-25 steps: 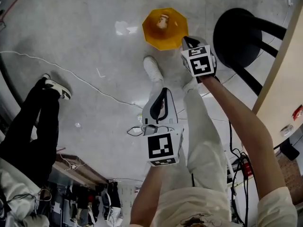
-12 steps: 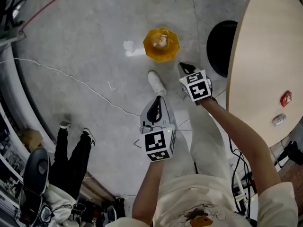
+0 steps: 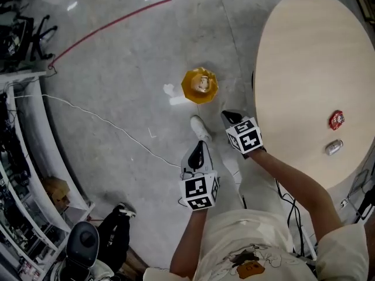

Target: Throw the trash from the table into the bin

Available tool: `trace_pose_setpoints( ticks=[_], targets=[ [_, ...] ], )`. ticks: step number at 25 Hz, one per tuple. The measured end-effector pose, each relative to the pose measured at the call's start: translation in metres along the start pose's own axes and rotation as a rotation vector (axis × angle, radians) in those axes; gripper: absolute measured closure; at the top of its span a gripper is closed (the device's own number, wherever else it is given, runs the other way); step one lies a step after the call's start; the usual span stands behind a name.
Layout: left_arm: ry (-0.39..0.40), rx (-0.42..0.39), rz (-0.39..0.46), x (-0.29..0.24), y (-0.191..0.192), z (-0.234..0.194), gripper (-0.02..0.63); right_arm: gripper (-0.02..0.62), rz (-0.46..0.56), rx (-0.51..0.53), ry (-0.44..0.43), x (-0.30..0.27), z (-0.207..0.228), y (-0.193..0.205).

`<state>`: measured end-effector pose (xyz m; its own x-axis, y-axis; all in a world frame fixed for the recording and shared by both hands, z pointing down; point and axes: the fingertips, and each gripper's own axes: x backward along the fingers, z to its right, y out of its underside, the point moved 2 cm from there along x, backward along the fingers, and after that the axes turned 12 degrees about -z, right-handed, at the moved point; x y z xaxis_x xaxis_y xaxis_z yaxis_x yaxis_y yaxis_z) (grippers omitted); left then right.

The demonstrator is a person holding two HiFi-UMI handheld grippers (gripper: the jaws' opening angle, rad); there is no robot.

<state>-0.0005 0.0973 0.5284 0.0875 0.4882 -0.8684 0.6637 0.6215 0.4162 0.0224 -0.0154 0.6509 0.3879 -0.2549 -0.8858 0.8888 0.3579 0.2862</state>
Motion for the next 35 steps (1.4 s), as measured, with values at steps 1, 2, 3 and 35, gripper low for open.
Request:
trace_pose_setpoints(
  ticks=[1, 2, 3, 35],
  targets=[
    [0.001, -0.008, 0.002, 0.003, 0.001, 0.004, 0.603, 0.589, 0.014, -0.004, -0.008, 0.007, -0.001, -0.001],
    [0.001, -0.015, 0.002, 0.007, 0.002, 0.008, 0.603, 0.589, 0.027, -0.004, -0.018, 0.014, -0.004, -0.001],
    [0.001, -0.021, 0.001, 0.011, 0.004, 0.013, 0.603, 0.589, 0.039, -0.003, -0.029, 0.023, -0.007, 0.000],
    [0.201, -0.347, 0.097, 0.065, -0.052, 0.203, 0.603, 0.589, 0.406, -0.308, 0.003, 0.239, 0.044, 0.093]
  ],
)
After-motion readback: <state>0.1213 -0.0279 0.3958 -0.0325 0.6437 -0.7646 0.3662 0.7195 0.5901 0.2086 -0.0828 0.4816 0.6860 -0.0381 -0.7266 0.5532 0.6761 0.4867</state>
